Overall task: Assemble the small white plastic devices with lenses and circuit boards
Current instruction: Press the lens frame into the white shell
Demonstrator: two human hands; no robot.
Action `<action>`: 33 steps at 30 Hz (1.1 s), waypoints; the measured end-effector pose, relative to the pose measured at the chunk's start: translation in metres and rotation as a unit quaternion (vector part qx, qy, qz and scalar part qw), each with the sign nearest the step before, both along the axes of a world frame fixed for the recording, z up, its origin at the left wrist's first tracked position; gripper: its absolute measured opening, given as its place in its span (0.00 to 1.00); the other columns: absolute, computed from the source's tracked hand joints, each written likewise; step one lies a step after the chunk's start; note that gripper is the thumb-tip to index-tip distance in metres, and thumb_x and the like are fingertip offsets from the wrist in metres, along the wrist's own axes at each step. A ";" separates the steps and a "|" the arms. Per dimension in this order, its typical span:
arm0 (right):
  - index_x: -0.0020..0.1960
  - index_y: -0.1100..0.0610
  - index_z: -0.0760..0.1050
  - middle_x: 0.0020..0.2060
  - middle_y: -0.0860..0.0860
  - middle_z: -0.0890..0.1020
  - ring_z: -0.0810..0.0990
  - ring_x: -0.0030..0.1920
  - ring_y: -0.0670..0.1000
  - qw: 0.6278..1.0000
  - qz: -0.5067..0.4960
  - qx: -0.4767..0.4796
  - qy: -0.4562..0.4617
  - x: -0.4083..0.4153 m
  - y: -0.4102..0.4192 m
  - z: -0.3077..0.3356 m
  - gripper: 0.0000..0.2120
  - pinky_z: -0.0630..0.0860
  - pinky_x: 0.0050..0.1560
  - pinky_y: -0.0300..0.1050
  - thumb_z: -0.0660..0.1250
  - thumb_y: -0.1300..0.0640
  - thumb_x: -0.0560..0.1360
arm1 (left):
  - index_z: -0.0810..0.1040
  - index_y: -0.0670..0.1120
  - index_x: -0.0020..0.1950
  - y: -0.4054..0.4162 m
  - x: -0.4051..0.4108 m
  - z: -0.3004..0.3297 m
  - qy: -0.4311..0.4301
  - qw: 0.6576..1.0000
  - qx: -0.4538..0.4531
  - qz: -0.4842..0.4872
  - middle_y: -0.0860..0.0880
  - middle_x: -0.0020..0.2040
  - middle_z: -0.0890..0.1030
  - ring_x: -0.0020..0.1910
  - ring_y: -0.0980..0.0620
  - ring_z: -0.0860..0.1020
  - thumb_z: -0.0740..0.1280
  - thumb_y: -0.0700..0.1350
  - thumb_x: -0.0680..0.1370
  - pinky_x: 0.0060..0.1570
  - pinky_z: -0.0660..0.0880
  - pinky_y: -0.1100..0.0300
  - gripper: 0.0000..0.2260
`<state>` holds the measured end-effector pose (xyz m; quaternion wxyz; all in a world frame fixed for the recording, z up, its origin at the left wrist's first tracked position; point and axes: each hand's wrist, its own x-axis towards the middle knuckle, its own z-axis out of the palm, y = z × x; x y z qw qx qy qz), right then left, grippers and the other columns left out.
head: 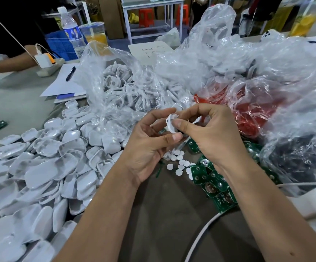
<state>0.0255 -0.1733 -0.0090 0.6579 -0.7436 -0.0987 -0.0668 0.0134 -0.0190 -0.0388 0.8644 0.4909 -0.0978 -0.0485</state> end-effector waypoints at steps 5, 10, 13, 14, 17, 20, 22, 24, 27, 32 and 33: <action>0.44 0.56 0.80 0.41 0.52 0.86 0.84 0.38 0.46 0.995 -0.017 0.056 0.081 0.001 -0.002 0.000 0.14 0.81 0.36 0.39 0.84 0.59 0.66 | 0.85 0.47 0.55 0.001 0.001 -0.001 -0.010 1.000 -0.013 -0.020 0.42 0.60 0.84 0.56 0.44 0.84 0.71 0.27 0.70 0.53 0.83 0.51 0.20; 0.48 0.57 0.79 0.42 0.56 0.81 0.78 0.31 0.46 0.978 0.014 0.122 0.171 0.002 -0.003 0.000 0.17 0.69 0.23 0.36 0.84 0.58 0.66 | 0.85 0.46 0.57 0.000 0.001 -0.001 -0.011 0.999 -0.028 -0.035 0.42 0.62 0.84 0.59 0.44 0.84 0.73 0.29 0.69 0.53 0.82 0.51 0.20; 0.49 0.56 0.80 0.43 0.56 0.81 0.76 0.29 0.46 0.971 0.037 0.146 0.186 0.002 -0.003 0.001 0.15 0.68 0.23 0.37 0.83 0.57 0.67 | 0.84 0.45 0.62 0.000 0.000 0.000 0.004 0.996 -0.068 -0.061 0.41 0.62 0.83 0.61 0.42 0.83 0.72 0.31 0.71 0.54 0.82 0.53 0.21; 0.48 0.56 0.80 0.41 0.55 0.80 0.76 0.29 0.46 0.968 0.047 0.161 0.185 0.001 -0.003 0.003 0.15 0.68 0.23 0.37 0.82 0.56 0.67 | 0.83 0.45 0.64 -0.001 0.000 0.000 0.008 0.994 -0.080 -0.073 0.41 0.62 0.83 0.61 0.42 0.82 0.71 0.32 0.72 0.54 0.82 0.53 0.21; 0.47 0.55 0.77 0.35 0.51 0.81 0.75 0.26 0.43 0.959 0.082 0.207 0.174 -0.001 -0.007 0.007 0.12 0.67 0.22 0.34 0.78 0.55 0.71 | 0.81 0.45 0.66 -0.003 -0.001 0.002 0.021 0.991 -0.098 -0.091 0.40 0.63 0.82 0.59 0.41 0.83 0.70 0.34 0.74 0.53 0.83 0.55 0.21; 0.47 0.55 0.75 0.32 0.49 0.80 0.70 0.21 0.41 0.957 0.081 0.233 0.156 0.001 -0.009 0.011 0.06 0.62 0.19 0.32 0.73 0.57 0.78 | 0.81 0.45 0.68 -0.004 -0.001 0.001 0.025 0.989 -0.110 -0.098 0.37 0.62 0.82 0.57 0.39 0.84 0.69 0.34 0.75 0.52 0.83 0.55 0.21; 0.45 0.55 0.76 0.35 0.54 0.80 0.70 0.22 0.42 0.968 0.043 0.213 0.126 0.002 -0.008 0.010 0.06 0.63 0.20 0.33 0.71 0.60 0.79 | 0.80 0.45 0.68 -0.003 -0.001 0.001 0.024 0.987 -0.117 -0.107 0.37 0.62 0.82 0.57 0.38 0.84 0.68 0.35 0.76 0.52 0.83 0.55 0.20; 0.44 0.54 0.77 0.36 0.56 0.77 0.72 0.25 0.45 0.980 0.022 0.183 0.081 0.003 -0.008 0.009 0.07 0.66 0.22 0.34 0.72 0.62 0.79 | 0.80 0.44 0.69 -0.002 0.000 0.001 0.025 0.985 -0.124 -0.114 0.36 0.62 0.82 0.58 0.37 0.84 0.68 0.35 0.77 0.53 0.83 0.55 0.20; 0.42 0.52 0.80 0.34 0.51 0.76 0.75 0.28 0.47 0.988 0.024 0.153 0.021 0.003 -0.008 0.008 0.08 0.73 0.29 0.37 0.75 0.62 0.76 | 0.79 0.44 0.70 -0.001 0.001 0.000 0.026 0.984 -0.128 -0.121 0.37 0.62 0.82 0.59 0.38 0.83 0.68 0.36 0.78 0.54 0.82 0.55 0.20; 0.44 0.53 0.79 0.31 0.43 0.78 0.75 0.27 0.40 0.987 0.034 0.155 0.018 0.003 -0.008 0.008 0.06 0.70 0.28 0.29 0.72 0.57 0.79 | 0.79 0.42 0.69 0.000 0.000 0.002 0.034 0.981 -0.138 -0.133 0.37 0.63 0.82 0.56 0.41 0.85 0.65 0.38 0.80 0.53 0.82 0.56 0.17; 0.44 0.53 0.78 0.30 0.42 0.77 0.74 0.27 0.39 0.987 0.026 0.156 0.034 0.003 -0.008 0.008 0.08 0.69 0.28 0.28 0.68 0.54 0.82 | 0.78 0.42 0.70 0.000 0.000 0.002 0.036 0.981 -0.140 -0.133 0.37 0.64 0.81 0.56 0.42 0.85 0.65 0.38 0.81 0.53 0.83 0.55 0.18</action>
